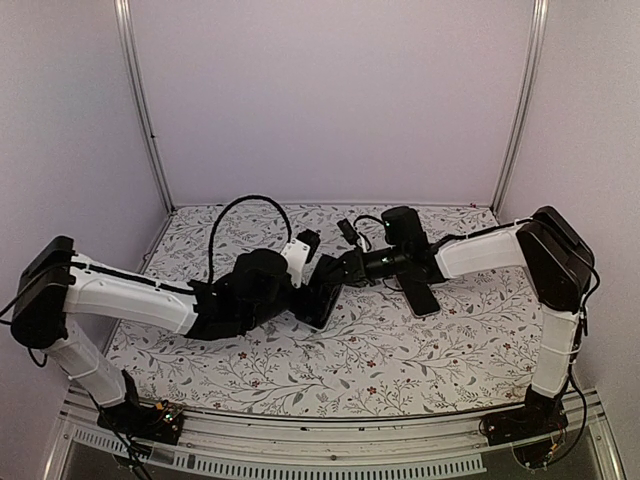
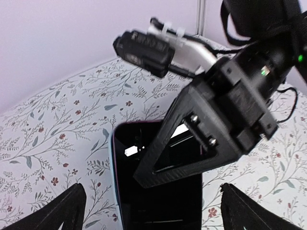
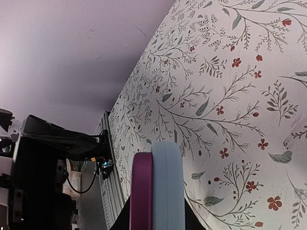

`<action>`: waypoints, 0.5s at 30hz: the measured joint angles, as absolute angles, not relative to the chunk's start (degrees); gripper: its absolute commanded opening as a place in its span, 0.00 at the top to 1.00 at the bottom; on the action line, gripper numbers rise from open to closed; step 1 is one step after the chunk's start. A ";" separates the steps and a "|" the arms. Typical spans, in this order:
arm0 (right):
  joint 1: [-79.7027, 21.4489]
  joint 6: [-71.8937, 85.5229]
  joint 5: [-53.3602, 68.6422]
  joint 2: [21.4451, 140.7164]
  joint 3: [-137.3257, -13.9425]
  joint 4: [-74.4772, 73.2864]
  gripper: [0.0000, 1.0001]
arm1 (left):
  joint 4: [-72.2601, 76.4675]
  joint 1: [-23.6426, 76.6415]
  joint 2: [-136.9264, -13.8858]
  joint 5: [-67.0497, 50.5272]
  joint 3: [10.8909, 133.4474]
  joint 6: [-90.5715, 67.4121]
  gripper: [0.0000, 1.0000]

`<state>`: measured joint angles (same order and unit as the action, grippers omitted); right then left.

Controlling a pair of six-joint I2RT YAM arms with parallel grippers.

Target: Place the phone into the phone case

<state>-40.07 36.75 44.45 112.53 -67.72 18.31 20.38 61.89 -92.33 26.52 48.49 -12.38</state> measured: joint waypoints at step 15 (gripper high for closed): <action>-39.42 12.14 52.49 93.86 -66.70 2.81 0.98 | 14.61 51.79 -66.39 -13.87 44.49 -6.68 0.06</action>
